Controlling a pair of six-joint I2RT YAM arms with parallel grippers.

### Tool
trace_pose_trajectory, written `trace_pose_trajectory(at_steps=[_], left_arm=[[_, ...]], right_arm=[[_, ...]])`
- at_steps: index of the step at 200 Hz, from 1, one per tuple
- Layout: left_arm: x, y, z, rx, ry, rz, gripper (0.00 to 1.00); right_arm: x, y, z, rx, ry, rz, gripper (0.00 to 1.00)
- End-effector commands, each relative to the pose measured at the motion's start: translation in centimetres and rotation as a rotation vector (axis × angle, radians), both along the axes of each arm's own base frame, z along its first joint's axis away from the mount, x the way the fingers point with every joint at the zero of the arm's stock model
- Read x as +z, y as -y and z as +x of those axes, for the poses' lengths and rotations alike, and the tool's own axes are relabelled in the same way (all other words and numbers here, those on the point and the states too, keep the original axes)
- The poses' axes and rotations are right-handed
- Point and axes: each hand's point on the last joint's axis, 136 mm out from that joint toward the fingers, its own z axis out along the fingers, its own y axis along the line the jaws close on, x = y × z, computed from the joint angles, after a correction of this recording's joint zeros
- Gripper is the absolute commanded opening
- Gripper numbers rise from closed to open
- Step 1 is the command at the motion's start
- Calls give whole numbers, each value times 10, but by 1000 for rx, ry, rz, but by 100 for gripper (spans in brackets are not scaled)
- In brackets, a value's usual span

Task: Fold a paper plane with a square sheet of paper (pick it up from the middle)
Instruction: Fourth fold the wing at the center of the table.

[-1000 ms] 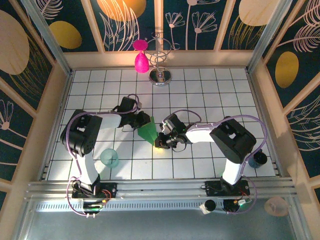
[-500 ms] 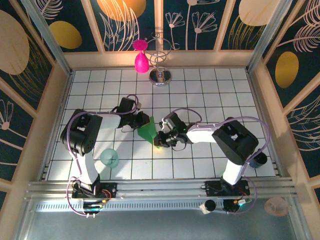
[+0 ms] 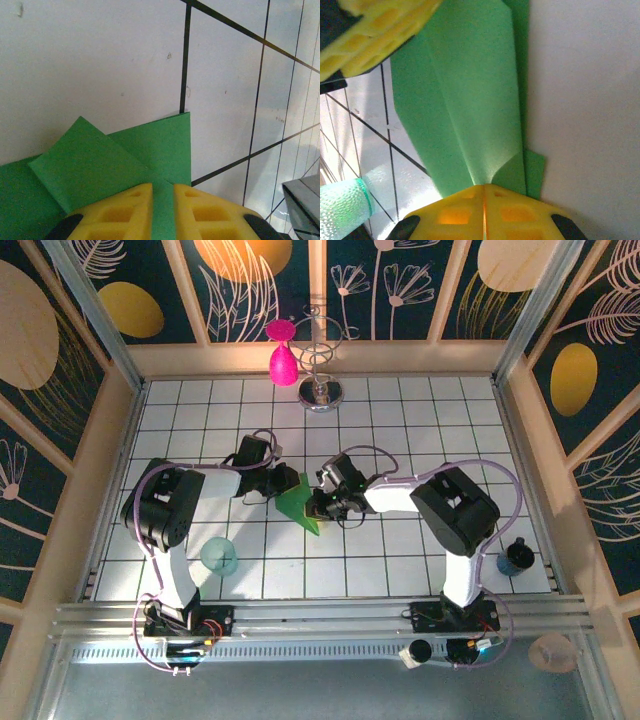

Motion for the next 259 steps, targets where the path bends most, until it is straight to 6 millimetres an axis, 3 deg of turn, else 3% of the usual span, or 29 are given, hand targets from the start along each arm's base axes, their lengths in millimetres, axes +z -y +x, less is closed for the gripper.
trace_pose_trajectory(at_steps=[1,39,71,107,165,205,259], left_arm=[[-9,-9,-7,13,-32,31,20],[28,-4,-4,3,43,-23,20],[42,6,-22,-24,63,-68,19],[24,14,-40,-54,22,-40,18],[-1,17,-45,-89,-28,0,18],[-21,-3,-35,-41,-53,148,19],[-30,-38,3,17,-38,220,19]], right_arm=[[-18,12,-3,-3,-27,-75,9],[-34,22,-7,-10,-48,-136,7],[-40,26,-10,-11,-62,-161,6],[-44,28,-11,-11,-72,-174,6],[-53,32,-16,-10,-93,-204,6],[-72,52,-25,-15,-119,-312,6],[-91,84,-40,-23,-147,-444,6]])
